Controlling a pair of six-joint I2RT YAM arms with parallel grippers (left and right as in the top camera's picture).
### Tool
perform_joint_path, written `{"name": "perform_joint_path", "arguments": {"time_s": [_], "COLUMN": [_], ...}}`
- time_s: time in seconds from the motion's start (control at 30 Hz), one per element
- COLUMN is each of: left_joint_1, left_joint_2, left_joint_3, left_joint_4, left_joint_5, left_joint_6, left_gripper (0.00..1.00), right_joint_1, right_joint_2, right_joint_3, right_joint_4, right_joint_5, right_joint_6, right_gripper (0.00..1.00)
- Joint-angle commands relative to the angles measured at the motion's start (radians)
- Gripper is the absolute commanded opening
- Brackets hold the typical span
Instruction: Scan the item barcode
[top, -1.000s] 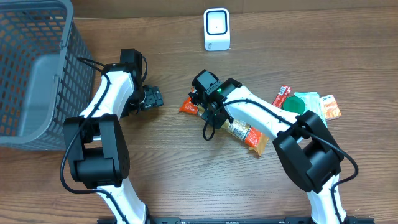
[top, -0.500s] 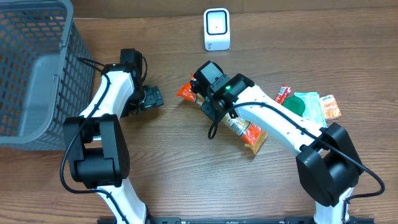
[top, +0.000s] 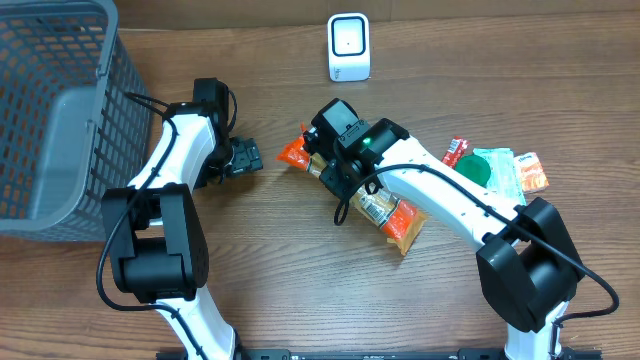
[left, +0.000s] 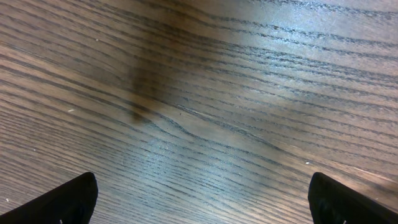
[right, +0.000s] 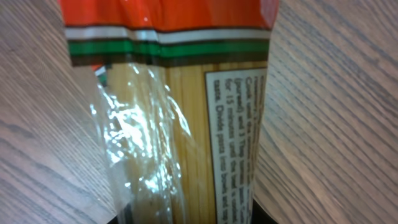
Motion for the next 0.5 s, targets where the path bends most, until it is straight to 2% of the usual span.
{"name": "perform_joint_path", "arguments": {"time_s": [0.0, 0.07, 0.13, 0.2, 0.23, 0.27, 0.47], "left_joint_1": [0.002, 0.002, 0.002, 0.002, 0.002, 0.002, 0.002], "left_joint_2": [-0.001, -0.001, -0.001, -0.001, -0.001, -0.001, -0.001], "left_joint_3": [0.01, 0.01, 0.01, 0.01, 0.01, 0.01, 0.01], "left_joint_4": [-0.001, -0.001, -0.001, -0.001, -0.001, -0.001, -0.001], "left_joint_5": [-0.012, -0.012, -0.012, -0.012, -0.012, -0.012, -0.012], "left_joint_6": [-0.014, -0.014, -0.014, -0.014, -0.014, -0.014, -0.014], "left_gripper": [1.0, 1.0, 1.0, 1.0, 1.0, 1.0, 1.0], "right_joint_1": [-0.001, -0.001, -0.001, -0.001, -0.001, -0.001, -0.003], "right_joint_2": [-0.047, -0.047, -0.047, -0.047, -0.047, -0.047, -0.047], "right_joint_3": [-0.011, -0.045, -0.074, -0.092, -0.098, -0.103, -0.103], "right_joint_4": [0.026, 0.057, 0.085, 0.101, 0.109, 0.112, 0.103], "right_joint_5": [-0.035, -0.035, -0.03, -0.028, -0.028, -0.028, 0.061], "right_joint_6": [0.006, 0.007, 0.006, 0.006, 0.006, 0.006, 0.006], "right_gripper": [0.14, 0.18, 0.52, 0.58, 0.63, 0.73, 0.91]}}
